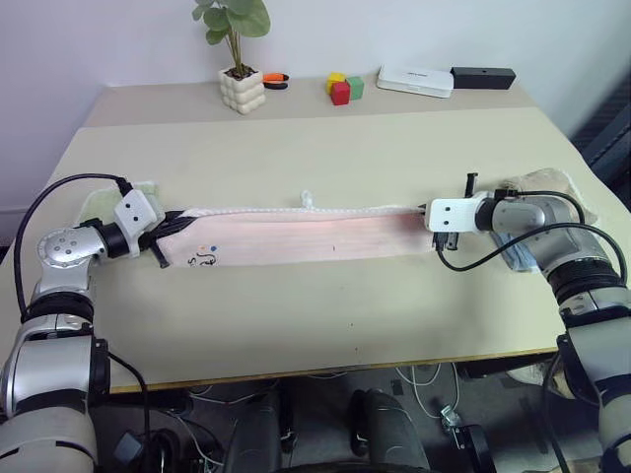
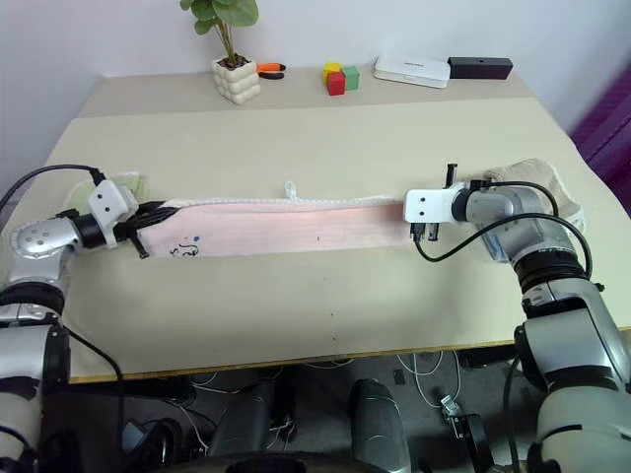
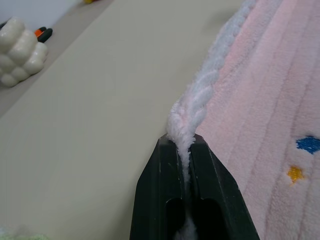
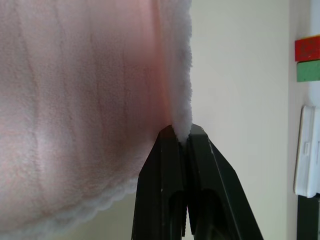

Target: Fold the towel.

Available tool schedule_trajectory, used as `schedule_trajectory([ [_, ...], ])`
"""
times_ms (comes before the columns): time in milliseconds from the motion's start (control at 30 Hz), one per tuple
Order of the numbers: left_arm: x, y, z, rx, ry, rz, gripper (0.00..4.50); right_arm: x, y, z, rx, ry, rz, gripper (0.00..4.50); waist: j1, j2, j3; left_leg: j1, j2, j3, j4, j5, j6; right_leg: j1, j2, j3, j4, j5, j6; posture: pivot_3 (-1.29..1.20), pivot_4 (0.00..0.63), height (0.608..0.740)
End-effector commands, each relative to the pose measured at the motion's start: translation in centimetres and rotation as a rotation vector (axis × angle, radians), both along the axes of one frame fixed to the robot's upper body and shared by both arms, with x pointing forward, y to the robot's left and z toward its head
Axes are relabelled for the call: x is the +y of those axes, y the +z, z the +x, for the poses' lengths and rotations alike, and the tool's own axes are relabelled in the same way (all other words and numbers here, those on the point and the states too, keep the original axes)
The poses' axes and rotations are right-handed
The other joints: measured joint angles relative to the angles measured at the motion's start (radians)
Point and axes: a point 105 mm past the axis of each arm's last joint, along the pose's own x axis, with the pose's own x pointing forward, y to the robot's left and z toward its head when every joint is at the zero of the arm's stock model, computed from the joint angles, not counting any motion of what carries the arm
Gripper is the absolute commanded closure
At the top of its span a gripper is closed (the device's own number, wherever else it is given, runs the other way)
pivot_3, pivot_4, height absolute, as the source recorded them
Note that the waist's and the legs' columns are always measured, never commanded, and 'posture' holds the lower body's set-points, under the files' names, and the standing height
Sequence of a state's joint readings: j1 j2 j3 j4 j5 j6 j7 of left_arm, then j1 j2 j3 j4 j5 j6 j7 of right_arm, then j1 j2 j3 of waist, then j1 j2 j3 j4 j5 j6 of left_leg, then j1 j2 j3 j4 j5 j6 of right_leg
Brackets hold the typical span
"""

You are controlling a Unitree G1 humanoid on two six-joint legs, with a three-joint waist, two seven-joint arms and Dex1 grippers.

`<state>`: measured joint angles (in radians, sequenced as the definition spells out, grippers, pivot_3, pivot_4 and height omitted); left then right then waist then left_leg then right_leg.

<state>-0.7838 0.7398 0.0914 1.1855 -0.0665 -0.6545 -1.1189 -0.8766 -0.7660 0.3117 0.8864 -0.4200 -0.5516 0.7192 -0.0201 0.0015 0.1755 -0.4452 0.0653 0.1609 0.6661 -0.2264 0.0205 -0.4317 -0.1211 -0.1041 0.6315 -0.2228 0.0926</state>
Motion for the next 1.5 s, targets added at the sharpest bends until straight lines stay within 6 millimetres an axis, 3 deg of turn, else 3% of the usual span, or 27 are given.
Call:
schedule_trajectory([
  [33,0.6,0.8,0.5,-0.007,0.04,-0.012,4.5,-0.1,1.9,0.8,-0.065,-0.015,0.006,4.48,0.0,0.0,0.0,0.0,0.0,0.0,0.0,0.0,0.0,0.0,0.0,0.0,0.0,0.0,0.0,0.0,0.15,0.74],
  [233,0.6,-0.4,0.6,0.1,0.054,-0.054,4.5,-0.1,1.6,1.2,-0.017,-0.071,0.073,4.48,0.001,0.0,0.0,0.0,0.0,0.0,0.0,0.0,0.0,0.0,0.0,0.0,0.0,0.0,0.0,0.0,0.15,0.74],
  [333,0.6,-0.3,0.8,0.094,0.076,-0.072,3.62,-0.1,1.6,1.2,0.001,-0.078,0.102,3.65,0.001,0.0,0.0,0.0,0.0,0.0,0.0,0.0,0.0,0.0,0.0,0.0,0.0,0.0,0.0,0.0,0.15,0.74],
  [500,1.0,0.2,1.3,0.051,0.123,-0.06,1.11,-0.8,1.6,1.3,0.0,-0.115,0.08,1.13,0.0,0.0,0.0,0.0,0.0,0.0,0.0,0.0,0.0,0.0,0.0,0.0,0.0,0.0,0.0,0.0,0.15,0.74],
  [567,1.0,0.8,1.6,0.036,0.142,-0.094,0.16,-0.9,2.1,1.5,-0.029,-0.125,0.086,1.12,0.001,0.0,0.0,0.0,0.0,0.0,0.0,0.0,0.0,0.0,0.0,0.0,0.0,0.0,0.0,0.0,0.15,0.74],
  [667,0.9,2.7,2.2,-0.015,0.157,-0.193,0.16,-1.0,4.0,2.1,-0.076,-0.183,0.241,1.12,0.005,0.0,0.0,0.0,0.0,-0.001,0.0,0.0,0.0,0.001,0.0,0.0,0.0,0.0,0.0,0.0,0.15,0.74],
  [700,0.9,3.2,2.3,-0.028,0.155,-0.228,0.42,-0.9,4.8,2.2,-0.09,-0.194,0.302,1.12,0.004,0.0,0.0,0.0,0.0,-0.001,0.0,0.0,0.0,0.001,0.0,0.0,0.0,0.0,0.0,0.0,0.15,0.74],
  [800,0.2,4.8,2.3,-0.055,0.108,-0.325,1.67,-1.4,7.2,2.4,-0.14,-0.25,0.491,1.98,0.0,0.0,0.0,0.0,0.0,-0.001,0.0,0.0,0.0,0.001,0.0,0.0,0.0,0.0,0.0,0.0,0.15,0.74],
  [900,-0.7,6.7,2.5,-0.104,0.082,-0.453,3.18,-1.0,9.3,2.2,-0.247,-0.257,0.584,3.44,0.001,0.0,0.0,0.0,0.0,-0.001,0.0,0.0,0.0,0.001,0.0,0.0,0.0,0.0,0.0,0.0,0.15,0.74],
  [967,-2.1,7.4,2.4,-0.125,0.046,-0.503,4.21,0.8,10.4,2.0,-0.265,-0.247,0.771,4.45,0.0,0.0,0.0,0.0,0.0,-0.001,0.0,0.0,0.0,0.001,0.0,0.0,0.001,0.0,0.0,0.0,0.15,0.74],
  [1000,-3.2,7.5,2.5,-0.13,0.031,-0.526,4.49,2.4,10.4,1.7,-0.24,-0.22,0.887,4.5,0.0,0.0,0.0,0.001,0.0,-0.002,0.0,0.0,0.0,0.001,0.0,0.0,0.001,0.0,0.0,0.0,0.15,0.74],
  [1067,-4.7,7.9,2.7,-0.129,0.03,-0.61,4.49,4.7,10.1,1.2,-0.186,-0.2,1.048,4.5,0.0,0.0,-0.001,0.002,0.0,-0.003,0.0,0.001,-0.001,0.002,0.001,0.0,0.001,0.0,0.0,0.0,0.15,0.74],
  [1200,-8.4,7.6,3.9,-0.114,0.086,-0.822,4.49,9.2,6.4,0.9,-0.004,-0.267,1.289,4.5,0.009,0.0,0.0,0.001,0.0,-0.004,0.001,0.001,-0.001,0.003,0.002,0.0,0.001,0.0,0.0,0.0,0.15,0.74],
  [1300,-10.6,4.9,5.0,0.012,0.199,-0.992,4.49,11.4,3.6,0.9,0.075,-0.335,1.344,4.5,0.012,-0.001,-0.001,0.0,0.0,-0.005,0.002,0.001,-0.001,0.004,0.002,0.0,0.0,0.0,0.0,0.0,0.15,0.74],
  [1433,-13.0,0.1,4.4,0.151,0.247,-0.922,4.49,11.0,0.4,1.4,0.114,-0.469,1.373,4.5,0.002,-0.001,-0.001,0.001,-0.001,-0.005,0.001,0.001,-0.001,0.005,0.002,0.0,0.0,0.0,0.001,0.0,0.15,0.74],
  [1500,-11.8,-2.0,4.2,0.188,0.311,-0.865,4.49,9.8,-0.7,1.4,0.098,-0.523,1.351,4.5,-0.001,-0.001,-0.001,0.001,0.0,-0.005,0.0,0.001,-0.001,0.004,0.002,0.0,0.0,0.0,0.0,0.0,0.15,0.74],
])
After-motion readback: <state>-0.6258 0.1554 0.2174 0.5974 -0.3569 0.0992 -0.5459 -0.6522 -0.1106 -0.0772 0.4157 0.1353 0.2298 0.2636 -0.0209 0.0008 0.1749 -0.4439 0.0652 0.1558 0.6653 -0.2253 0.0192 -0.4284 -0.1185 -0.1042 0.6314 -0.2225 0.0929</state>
